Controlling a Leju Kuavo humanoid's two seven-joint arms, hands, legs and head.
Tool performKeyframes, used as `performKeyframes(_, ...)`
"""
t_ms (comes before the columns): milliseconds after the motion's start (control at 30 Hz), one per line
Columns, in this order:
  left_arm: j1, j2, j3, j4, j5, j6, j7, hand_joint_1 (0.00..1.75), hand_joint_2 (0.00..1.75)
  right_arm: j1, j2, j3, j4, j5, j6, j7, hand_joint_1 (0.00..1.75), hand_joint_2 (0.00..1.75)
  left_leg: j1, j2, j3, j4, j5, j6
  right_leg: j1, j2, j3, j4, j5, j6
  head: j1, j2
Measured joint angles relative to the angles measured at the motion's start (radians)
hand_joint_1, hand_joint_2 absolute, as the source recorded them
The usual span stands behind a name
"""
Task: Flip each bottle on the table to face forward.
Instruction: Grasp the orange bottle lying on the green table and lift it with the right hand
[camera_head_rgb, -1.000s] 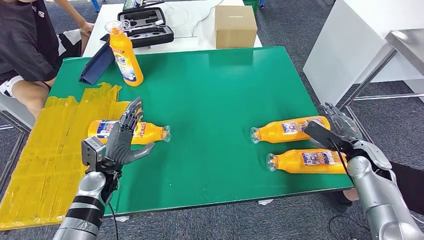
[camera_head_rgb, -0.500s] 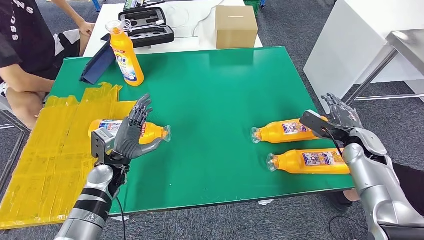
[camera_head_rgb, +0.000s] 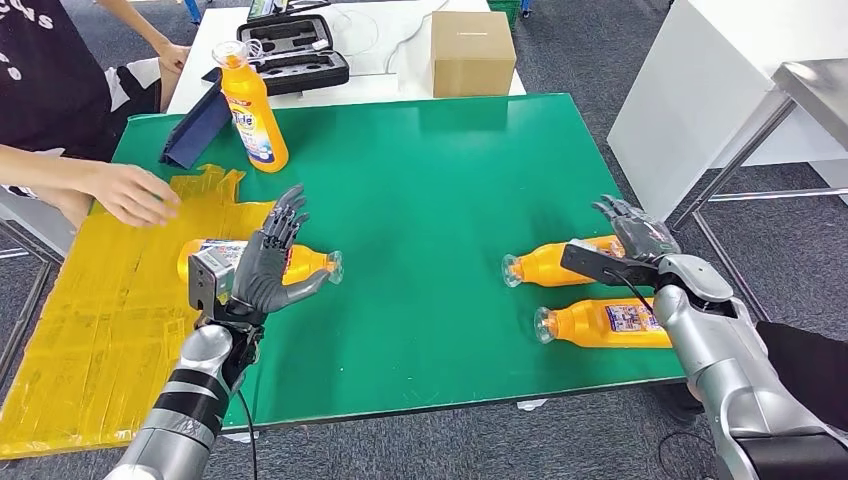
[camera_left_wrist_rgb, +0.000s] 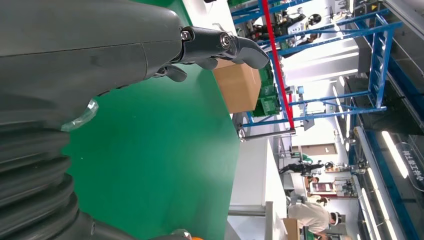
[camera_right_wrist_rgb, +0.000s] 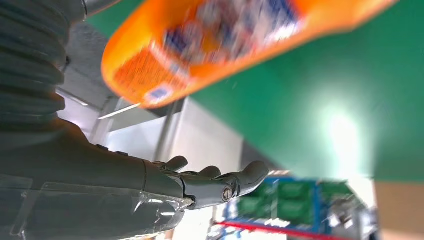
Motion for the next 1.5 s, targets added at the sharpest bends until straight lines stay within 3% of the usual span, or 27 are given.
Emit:
performKeyframes(433, -0.016, 0.001, 0.001, 0.044, 0.025, -0.038, -0.01, 0.0, 1.75, -0.013, -0.038, 0.089, 0.038, -0.01, 0.099, -0.058, 0.0, 1.75, 0.0, 0.0, 0.0, 0.0, 0.0, 0.0, 0.0, 0.0, 0.0, 0.0, 0.0, 0.0, 0.0, 0.0)
performKeyframes(733, -0.027, 0.001, 0.001, 0.084, 0.038, -0.062, -0.022, 0.0, 1.75, -0.057, -0.072, 0.155, 0.089, -0.019, 0.14, -0.05, 0.0, 1.75, 0.0, 0.0, 0.0, 0.0, 0.0, 0.0, 0.0, 0.0, 0.0, 0.0, 0.0, 0.0, 0.0, 0.0)
performKeyframes(967, -0.028, 0.001, 0.0, 0.097, 0.046, -0.063, -0.019, 0.0, 1.75, -0.089, -0.068, 0.208, 0.157, 0.025, 0.119, 0.062, 0.0, 1.75, 0.0, 0.0, 0.0, 0.0, 0.0, 0.0, 0.0, 0.0, 0.0, 0.0, 0.0, 0.0, 0.0, 0.0)
performKeyframes(1200, -0.029, -0.008, 0.0, 0.109, 0.041, -0.035, -0.01, 0.0, 1.75, -0.117, -0.022, 0.27, 0.244, 0.088, 0.075, 0.195, 0.0, 1.75, 0.0, 0.0, 0.0, 0.0, 0.0, 0.0, 0.0, 0.0, 0.0, 0.0, 0.0, 0.0, 0.0, 0.0)
performKeyframes(1500, -0.028, -0.014, 0.0, 0.119, 0.04, -0.035, -0.007, 0.0, 1.75, -0.127, 0.016, 0.293, 0.296, 0.118, 0.043, 0.247, 0.0, 1.75, 0.0, 0.0, 0.0, 0.0, 0.0, 0.0, 0.0, 0.0, 0.0, 0.0, 0.0, 0.0, 0.0, 0.0)
